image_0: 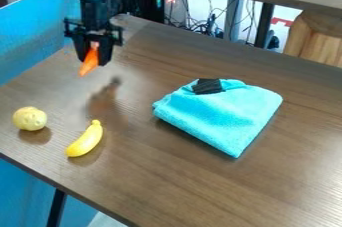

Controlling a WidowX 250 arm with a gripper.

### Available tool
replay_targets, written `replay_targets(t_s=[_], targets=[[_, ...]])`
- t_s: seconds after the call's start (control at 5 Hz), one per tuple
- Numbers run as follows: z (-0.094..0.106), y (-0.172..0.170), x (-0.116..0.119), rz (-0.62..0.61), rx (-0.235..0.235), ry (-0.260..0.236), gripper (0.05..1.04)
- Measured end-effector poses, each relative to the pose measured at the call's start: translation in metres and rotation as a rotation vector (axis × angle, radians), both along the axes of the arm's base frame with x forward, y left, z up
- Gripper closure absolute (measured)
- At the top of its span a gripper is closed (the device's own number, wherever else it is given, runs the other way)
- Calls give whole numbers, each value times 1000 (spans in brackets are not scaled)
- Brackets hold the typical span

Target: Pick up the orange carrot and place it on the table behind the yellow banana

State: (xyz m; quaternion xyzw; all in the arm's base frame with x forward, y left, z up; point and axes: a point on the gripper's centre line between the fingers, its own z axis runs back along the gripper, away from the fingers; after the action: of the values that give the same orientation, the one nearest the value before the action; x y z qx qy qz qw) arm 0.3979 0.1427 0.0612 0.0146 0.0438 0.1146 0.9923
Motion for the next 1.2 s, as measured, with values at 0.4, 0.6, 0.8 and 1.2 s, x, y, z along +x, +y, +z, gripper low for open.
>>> replay_targets(t_s=[0.4,0.6,0.8,1.2], targets=[[-31,22,17,-4,7,113,521],[-32,25,19,4,4,122,521],[-33,29,15,29,10,119,438],[4,30,4,82,74,12,73]])
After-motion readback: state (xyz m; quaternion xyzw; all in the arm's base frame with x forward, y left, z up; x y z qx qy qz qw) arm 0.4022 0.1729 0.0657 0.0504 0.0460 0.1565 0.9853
